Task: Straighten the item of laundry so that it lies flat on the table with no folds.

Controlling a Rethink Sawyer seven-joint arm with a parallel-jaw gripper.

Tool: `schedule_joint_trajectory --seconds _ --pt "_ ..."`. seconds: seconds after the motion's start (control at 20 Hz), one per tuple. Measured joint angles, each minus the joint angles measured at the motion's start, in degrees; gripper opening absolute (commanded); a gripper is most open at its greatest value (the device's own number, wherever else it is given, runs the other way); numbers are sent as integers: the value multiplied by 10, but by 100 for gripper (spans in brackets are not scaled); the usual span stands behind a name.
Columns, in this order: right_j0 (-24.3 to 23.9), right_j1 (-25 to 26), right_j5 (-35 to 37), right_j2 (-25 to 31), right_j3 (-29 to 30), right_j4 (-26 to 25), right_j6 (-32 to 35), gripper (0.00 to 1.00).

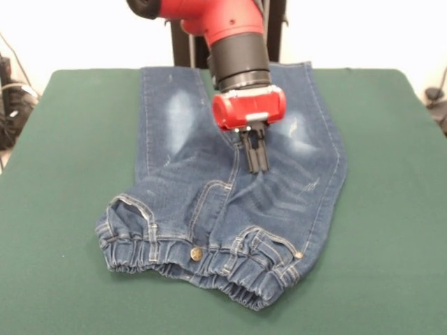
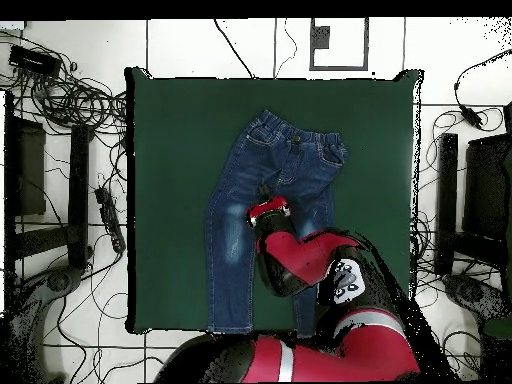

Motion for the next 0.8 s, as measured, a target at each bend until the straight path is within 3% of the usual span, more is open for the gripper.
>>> schedule_joint_trajectory --seconds 0.8 --pt "5 5 -2 -20 -11 -7 0 0"
